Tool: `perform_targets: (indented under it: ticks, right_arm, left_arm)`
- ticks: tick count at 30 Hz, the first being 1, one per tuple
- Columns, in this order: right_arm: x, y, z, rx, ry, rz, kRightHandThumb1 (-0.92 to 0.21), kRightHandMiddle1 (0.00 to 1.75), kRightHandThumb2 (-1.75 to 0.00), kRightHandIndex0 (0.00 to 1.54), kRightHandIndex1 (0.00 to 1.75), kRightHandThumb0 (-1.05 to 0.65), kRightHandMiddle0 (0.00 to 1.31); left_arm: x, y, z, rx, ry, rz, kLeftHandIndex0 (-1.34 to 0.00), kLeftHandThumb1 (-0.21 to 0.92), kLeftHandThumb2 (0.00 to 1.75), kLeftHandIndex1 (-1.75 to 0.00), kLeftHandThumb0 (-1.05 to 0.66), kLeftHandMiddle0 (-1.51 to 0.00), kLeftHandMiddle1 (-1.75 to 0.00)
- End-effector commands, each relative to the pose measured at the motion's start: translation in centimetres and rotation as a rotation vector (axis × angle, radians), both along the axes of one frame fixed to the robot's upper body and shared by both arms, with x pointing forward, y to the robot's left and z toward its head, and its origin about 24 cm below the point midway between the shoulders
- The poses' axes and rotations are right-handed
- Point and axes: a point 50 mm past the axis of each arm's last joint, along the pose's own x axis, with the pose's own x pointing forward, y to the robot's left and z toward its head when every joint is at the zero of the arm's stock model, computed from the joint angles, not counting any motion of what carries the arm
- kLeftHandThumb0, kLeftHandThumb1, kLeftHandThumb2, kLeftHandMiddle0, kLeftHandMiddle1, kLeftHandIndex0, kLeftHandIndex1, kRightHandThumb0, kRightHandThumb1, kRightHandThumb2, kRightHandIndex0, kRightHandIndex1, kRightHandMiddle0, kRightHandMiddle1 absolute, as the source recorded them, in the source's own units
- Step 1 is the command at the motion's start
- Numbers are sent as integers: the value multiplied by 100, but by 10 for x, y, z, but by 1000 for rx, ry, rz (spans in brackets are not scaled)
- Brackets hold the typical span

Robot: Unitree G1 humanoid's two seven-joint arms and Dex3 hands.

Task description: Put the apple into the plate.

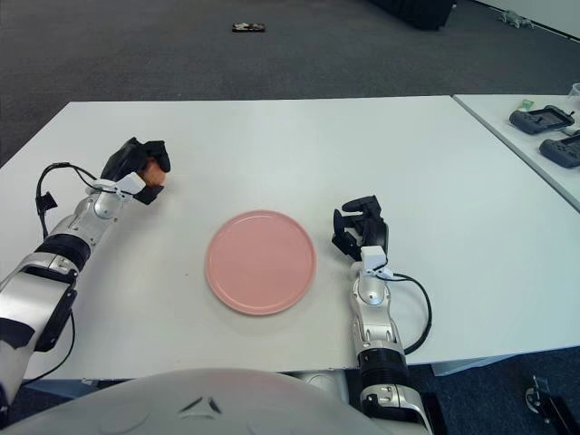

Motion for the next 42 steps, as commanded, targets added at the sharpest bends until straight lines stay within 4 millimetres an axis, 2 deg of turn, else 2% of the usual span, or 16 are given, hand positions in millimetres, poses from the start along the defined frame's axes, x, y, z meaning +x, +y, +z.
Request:
perform_targets:
  ticks: [1,10,15,20,28,33,42]
  right_arm:
    - [-3,-2,-9,-3,58,-5,-75,175,-76,64,127,-37,30]
    - [-3,-2,-9,8,69,-5,-77,175,-73,62,127,-37,28]
    - [-3,-2,-9,12,61,0,-78,175,-72,62,127,-36,28]
    - [-2,-1,-9,1,57,10,-78,175,-72,62,128,-36,28]
    - [-2,-1,-11,0,74,1,-76,175,-75,63,128,-37,29]
    - [-2,-1,-10,-2,70,-1,-76,175,-75,63,128,-37,29]
    - [-2,-1,-11,7,76,-1,-76,175,-75,62,128,-37,29]
  left_arm:
    - [0,-3,14,-35,-52,-41,-90,22,143,-175,50,-68,-175]
    - [-9,-24,39,-32,-189,-177,-99,16,151,-175,53,-74,-175]
    - [-19,-38,46,-33,-240,-272,-101,15,153,-175,54,-75,-175]
    - [-32,-63,47,-7,-279,-391,-103,13,154,-175,54,-76,-175]
    - [-55,-88,50,36,-265,-555,-103,13,155,-175,55,-77,-175]
    - [-71,-107,44,42,-231,-721,-101,12,155,-175,55,-77,-175]
    - [-90,-124,41,85,-224,-900,-95,14,154,-175,54,-76,-175]
